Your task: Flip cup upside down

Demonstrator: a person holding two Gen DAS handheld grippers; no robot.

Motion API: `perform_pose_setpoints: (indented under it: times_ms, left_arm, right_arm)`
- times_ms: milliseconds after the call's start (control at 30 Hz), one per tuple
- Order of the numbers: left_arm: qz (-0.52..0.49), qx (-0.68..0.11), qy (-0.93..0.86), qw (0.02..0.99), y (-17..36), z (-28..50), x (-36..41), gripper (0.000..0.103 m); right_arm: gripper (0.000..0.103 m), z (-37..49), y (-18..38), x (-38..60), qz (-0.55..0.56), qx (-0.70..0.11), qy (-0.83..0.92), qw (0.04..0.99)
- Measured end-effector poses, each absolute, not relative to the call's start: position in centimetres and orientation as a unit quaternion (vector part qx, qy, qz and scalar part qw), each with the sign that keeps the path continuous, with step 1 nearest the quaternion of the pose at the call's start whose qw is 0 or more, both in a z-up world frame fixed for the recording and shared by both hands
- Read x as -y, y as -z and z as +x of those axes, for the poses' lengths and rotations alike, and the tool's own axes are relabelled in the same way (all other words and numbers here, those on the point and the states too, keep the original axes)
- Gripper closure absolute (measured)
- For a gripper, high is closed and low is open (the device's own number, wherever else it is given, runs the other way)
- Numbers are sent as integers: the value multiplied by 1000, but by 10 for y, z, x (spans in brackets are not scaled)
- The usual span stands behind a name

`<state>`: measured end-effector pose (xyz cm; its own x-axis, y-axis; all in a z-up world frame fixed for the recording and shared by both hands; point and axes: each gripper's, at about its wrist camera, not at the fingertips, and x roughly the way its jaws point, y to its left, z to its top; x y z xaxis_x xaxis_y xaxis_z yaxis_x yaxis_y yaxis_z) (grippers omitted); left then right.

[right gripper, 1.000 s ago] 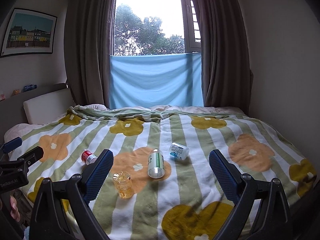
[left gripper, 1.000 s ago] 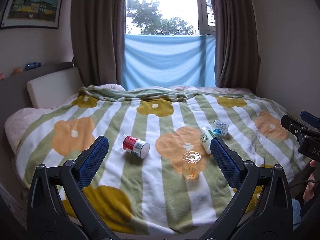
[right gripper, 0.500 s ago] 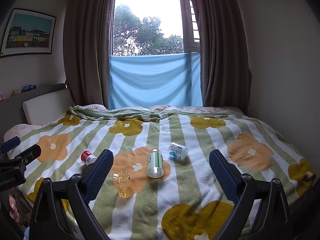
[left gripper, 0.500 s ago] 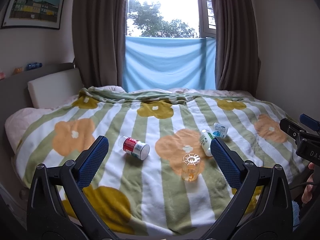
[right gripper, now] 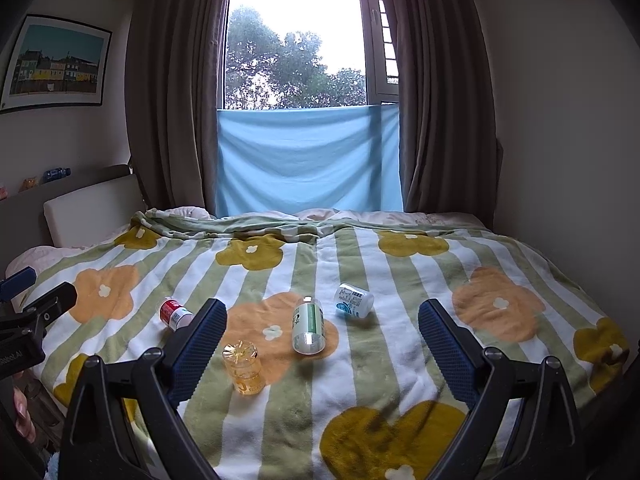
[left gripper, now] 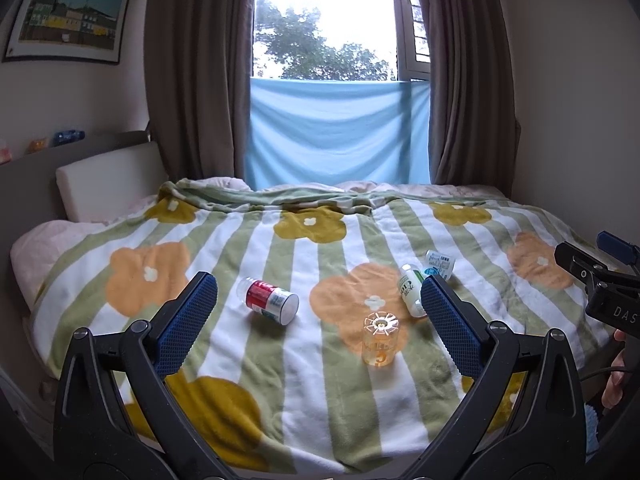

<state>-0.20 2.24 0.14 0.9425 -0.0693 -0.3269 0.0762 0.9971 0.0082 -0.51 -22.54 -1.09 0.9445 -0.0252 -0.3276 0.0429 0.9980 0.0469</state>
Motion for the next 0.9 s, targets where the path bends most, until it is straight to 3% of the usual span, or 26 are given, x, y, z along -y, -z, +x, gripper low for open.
perform_pose_setpoints:
  times_ms: [900]
  left_arm:
    - [6,-160,32,987,-8,-3,-22,0]
  right_arm:
    - [7,-6,11,227,30,-166,17,986]
